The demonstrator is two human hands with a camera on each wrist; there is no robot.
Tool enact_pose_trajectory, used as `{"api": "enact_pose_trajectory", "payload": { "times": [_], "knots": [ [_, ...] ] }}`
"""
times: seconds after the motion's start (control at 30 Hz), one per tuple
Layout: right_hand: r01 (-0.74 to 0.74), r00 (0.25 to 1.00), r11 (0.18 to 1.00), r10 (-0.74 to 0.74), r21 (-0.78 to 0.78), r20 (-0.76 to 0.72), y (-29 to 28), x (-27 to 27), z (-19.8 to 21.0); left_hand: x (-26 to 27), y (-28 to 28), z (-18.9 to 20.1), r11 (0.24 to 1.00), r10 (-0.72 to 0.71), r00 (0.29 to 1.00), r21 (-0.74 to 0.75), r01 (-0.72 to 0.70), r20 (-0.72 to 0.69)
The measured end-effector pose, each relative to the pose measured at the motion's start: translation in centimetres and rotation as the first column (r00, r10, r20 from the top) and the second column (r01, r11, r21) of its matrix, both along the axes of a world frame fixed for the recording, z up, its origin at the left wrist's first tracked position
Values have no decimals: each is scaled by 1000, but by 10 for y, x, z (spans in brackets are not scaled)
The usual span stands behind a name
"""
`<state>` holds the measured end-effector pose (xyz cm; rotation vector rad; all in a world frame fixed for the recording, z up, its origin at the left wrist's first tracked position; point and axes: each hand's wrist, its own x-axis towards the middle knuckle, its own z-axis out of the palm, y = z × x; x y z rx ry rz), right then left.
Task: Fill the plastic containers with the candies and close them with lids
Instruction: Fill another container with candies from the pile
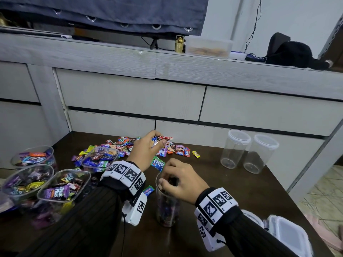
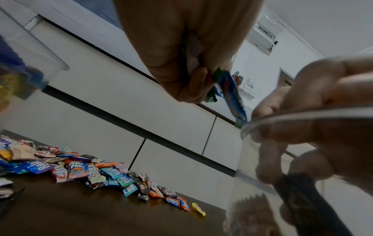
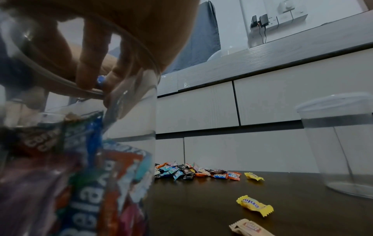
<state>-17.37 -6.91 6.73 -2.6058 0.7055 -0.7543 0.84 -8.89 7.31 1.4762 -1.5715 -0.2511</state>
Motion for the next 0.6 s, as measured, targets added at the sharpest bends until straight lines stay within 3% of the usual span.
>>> {"api": "enact_pose_trajectory", "payload": {
  "times": [0.17, 0.27, 0.33, 0.4, 0.47, 0.53, 0.6],
  "knots": [
    [-25, 990, 999, 28, -24, 139, 0, -2, 0, 0, 0, 1, 1000, -8, 1000, -16, 8, -14],
    [51, 937, 999, -49, 4, 346, -2, -11, 0, 0, 1, 3, 1000, -3, 1000, -18, 3, -9],
    [99, 901, 989, -137, 112, 413, -6, -21, -1, 0, 1, 4, 1000, 11, 1000, -9, -11, 7],
    [97, 913, 950, -204, 298, 353, -12, -30, -4, -2, 3, 7, 1000, 17, 1000, -14, -17, 11],
    [91, 961, 887, -197, 453, 193, -15, -36, -11, -7, 4, 11, 1000, 5, 1000, -25, -6, -9],
    [105, 986, 846, -158, 522, 56, -16, -39, -20, -13, 4, 15, 999, -12, 999, -30, 11, -33],
    [105, 989, 810, -148, 577, 29, -16, -39, -26, -20, 6, 18, 999, -43, 998, -33, 41, -55]
  ]
}}
